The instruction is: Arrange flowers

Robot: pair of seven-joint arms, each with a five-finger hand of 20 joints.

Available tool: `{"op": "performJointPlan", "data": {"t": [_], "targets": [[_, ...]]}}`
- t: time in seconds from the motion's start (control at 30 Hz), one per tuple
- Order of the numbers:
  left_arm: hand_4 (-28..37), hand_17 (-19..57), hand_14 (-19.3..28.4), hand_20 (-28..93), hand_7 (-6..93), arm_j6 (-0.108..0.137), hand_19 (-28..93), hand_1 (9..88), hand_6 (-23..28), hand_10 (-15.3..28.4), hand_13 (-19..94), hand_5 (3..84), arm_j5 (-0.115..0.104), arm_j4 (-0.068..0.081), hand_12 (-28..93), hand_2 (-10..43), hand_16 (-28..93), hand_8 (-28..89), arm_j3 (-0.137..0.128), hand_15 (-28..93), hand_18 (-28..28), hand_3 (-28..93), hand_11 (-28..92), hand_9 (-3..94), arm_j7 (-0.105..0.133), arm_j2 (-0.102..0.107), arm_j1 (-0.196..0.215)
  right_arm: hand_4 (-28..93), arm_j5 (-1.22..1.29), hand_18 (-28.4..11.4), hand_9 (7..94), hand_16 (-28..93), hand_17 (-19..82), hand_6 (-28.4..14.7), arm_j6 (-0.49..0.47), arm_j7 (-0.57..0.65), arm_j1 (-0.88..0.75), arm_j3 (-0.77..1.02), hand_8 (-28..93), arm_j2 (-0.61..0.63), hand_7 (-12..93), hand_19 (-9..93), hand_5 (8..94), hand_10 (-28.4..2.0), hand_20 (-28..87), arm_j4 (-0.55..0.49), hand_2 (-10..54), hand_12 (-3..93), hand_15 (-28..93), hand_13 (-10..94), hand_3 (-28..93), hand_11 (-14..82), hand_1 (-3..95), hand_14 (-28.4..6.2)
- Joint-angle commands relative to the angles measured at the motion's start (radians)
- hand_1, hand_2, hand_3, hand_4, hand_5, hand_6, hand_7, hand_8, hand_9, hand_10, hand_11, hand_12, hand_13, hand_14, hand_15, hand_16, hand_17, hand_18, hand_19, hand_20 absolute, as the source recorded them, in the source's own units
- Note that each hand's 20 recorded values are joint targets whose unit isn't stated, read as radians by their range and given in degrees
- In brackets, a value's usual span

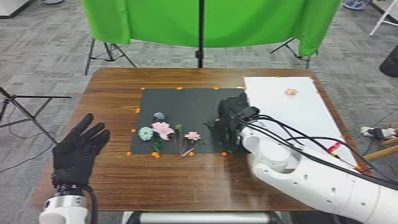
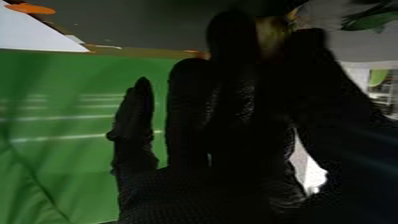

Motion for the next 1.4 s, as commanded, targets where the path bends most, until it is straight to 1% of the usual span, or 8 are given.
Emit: {"op": "performJointPlan", "data": {"t": [0.03, 0.4, 0.5, 0.6, 0.67, 0.83, 1.13, 1.4], "targets": [[-25.6, -8.1, 28.1, 6, 9.1, -0.004, 58, 23.4, 10.4, 21.2, 24, 39.2, 0.002, 0.004, 11, 6.8, -12, -8, -0.002, 62, 27.1, 84, 29, 36.5, -0.01, -0.011, 0.011, -28, -0.002, -20.0, 71.5, 22, 12, 5.7, 0.048, -0.031, 0.006, 0.021, -14, 0.035, 18, 77, 64.5, -9.9, 53, -0.032, -9.5, 20.1, 81, 57, 76, 45.9, 33.0, -7.7], [-25.5, -8.1, 28.2, 6, 9.0, -0.001, 58, 23.5, 10.4, 21.3, 24, 39.2, -0.003, 0.006, 11, 6.9, -12, -8, 0.008, 62, 27.1, 83, 29, 36.5, -0.002, 0.004, 0.007, -28, 0.115, -20.7, 67.0, 21, 11, 3.3, 0.231, 0.16, 0.173, -0.057, -14, 0.143, 17, 76, 61.4, -11.5, 53, 0.081, -9.5, 17.5, 80, 54, 77, 42.2, 25.8, -9.6], [-25.5, -8.2, 28.1, 6, 9.0, 0.002, 58, 23.4, 10.4, 21.2, 25, 39.2, -0.002, 0.006, 11, 6.9, -12, -8, 0.011, 62, 27.1, 84, 29, 36.5, 0.001, 0.006, 0.008, -28, 0.171, -21.2, 63.6, 19, 11, 2.8, 0.172, 0.204, 0.193, -0.022, -14, 0.163, 17, 75, 60.2, -12.5, 52, 0.127, -9.5, 15.5, 79, 52, 78, 35.5, 26.2, -10.2], [-25.5, -8.2, 28.1, 6, 8.9, 0.004, 58, 23.4, 10.4, 21.3, 24, 39.2, -0.024, 0.009, 11, 6.9, -12, -8, 0.022, 62, 27.1, 83, 29, 36.5, 0.03, 0.036, 0.008, -28, 0.202, -21.2, 59.5, 17, 10, 1.9, 0.079, 0.257, 0.234, -0.027, -14, 0.167, 17, 73, 57.1, -13.7, 50, 0.176, -9.5, 14.9, 78, 48, 77, 31.0, 26.1, -11.5], [-25.4, -8.1, 28.2, 6, 8.9, 0.0, 58, 23.4, 10.4, 21.3, 24, 39.2, -0.012, 0.011, 11, 6.9, -12, -8, 0.022, 62, 27.1, 83, 29, 36.5, 0.027, 0.034, 0.004, -28, 0.217, -21.3, 54.7, 14, 9, 1.8, 0.067, 0.276, 0.253, -0.037, -14, 0.163, 17, 73, 53.6, -14.8, 49, 0.211, -9.5, 14.6, 78, 44, 77, 27.6, 25.7, -13.0], [-25.5, -8.2, 28.1, 6, 8.9, 0.002, 58, 23.4, 10.4, 21.2, 24, 39.2, -0.025, 0.012, 11, 6.8, -12, -8, 0.027, 62, 27.0, 84, 29, 36.4, 0.039, 0.033, 0.0, -28, 0.262, -21.2, 48.8, 10, 8, 1.3, -0.033, 0.267, 0.239, -0.003, -14, 0.137, 17, 73, 49.3, -16.3, 47, 0.256, -9.5, 14.1, 76, 38, 78, 24.2, 25.9, -15.5], [-25.6, -8.2, 28.1, 6, 8.9, -0.007, 58, 23.3, 10.4, 21.2, 24, 39.2, -0.008, 0.013, 11, 6.7, -12, -8, 0.024, 62, 27.0, 84, 29, 36.4, 0.02, 0.019, -0.013, -28, 0.234, -21.5, 44.7, 7, 5, 4.1, -0.237, 0.288, 0.196, 0.058, -15, 0.025, 17, 71, 40.0, -16.2, 47, 0.337, -9.5, 14.3, 75, 34, 79, 20.8, 26.9, -16.2], [-25.7, -8.2, 28.1, 6, 8.9, -0.009, 58, 23.3, 10.4, 21.2, 24, 39.3, 0.003, 0.015, 11, 6.6, -12, -8, 0.013, 62, 27.0, 84, 29, 36.4, -0.003, 0.006, -0.02, -28, 0.199, -21.8, 47.8, 7, 6, 7.1, -0.246, 0.294, 0.193, 0.025, -16, 0.018, 18, 72, 40.5, -15.2, 47, 0.361, -9.5, 14.6, 75, 36, 79, 21.4, 29.6, -15.8]]}}
